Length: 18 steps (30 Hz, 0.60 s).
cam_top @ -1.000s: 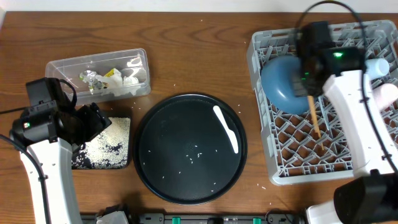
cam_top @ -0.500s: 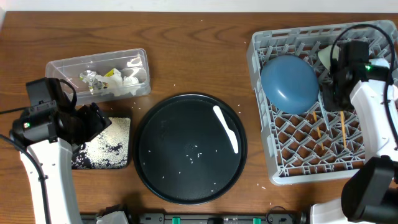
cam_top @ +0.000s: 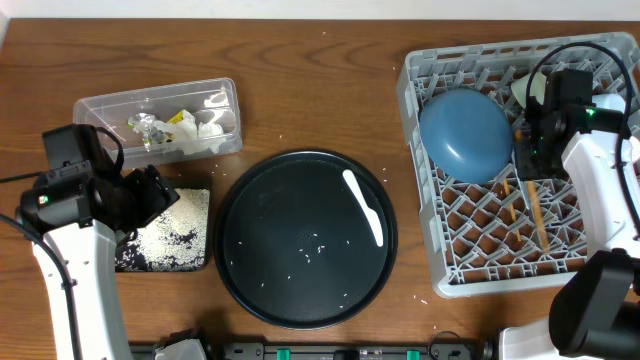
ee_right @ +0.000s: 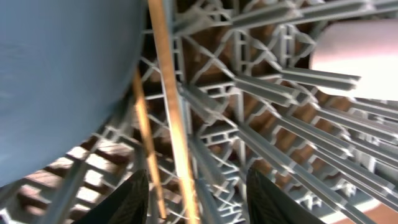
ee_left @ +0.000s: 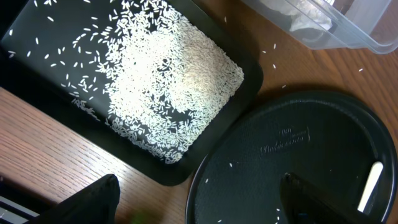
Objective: Sort waste into correct bins and load items into the dishwasher rack
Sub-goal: 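Carry the chopstick into the rack and release it, then move the right gripper to the white plastic utensil and grasp it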
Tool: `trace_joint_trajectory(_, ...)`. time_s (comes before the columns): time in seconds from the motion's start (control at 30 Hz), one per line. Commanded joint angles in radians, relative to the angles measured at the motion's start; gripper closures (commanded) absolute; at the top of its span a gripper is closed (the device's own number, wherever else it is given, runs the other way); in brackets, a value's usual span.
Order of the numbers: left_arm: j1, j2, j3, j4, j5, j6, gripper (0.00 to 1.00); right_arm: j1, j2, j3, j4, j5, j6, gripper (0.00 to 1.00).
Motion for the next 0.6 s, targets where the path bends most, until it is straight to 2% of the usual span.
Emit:
trace_joint_trajectory(0.0, 0.003, 0.005, 0.009, -0.003, -0.002, -0.013, 0.17, -0.002, -0.002, -0.004, 0.002, -0.071, -0.004, 0.55)
trace_joint_trajectory(0.3, 0.003, 0.005, 0.009, -0.003, -0.002, -0.014, 0.17, 0.028, -0.097, 0.035, 0.006, -0.279, -0.003, 0.57)
trace_joint_trajectory(0.43, 0.003, 0.005, 0.009, -0.003, -0.002, -0.014, 0.16, 0.1, -0.192, 0.05, 0.062, -0.51, -0.002, 0.55)
trace_joint_trajectory(0.57, 0.003, 0.005, 0.009, -0.003, -0.002, -0.014, 0.16, 0.214, -0.23, 0.05, 0.069, -0.602, -0.002, 0.52)
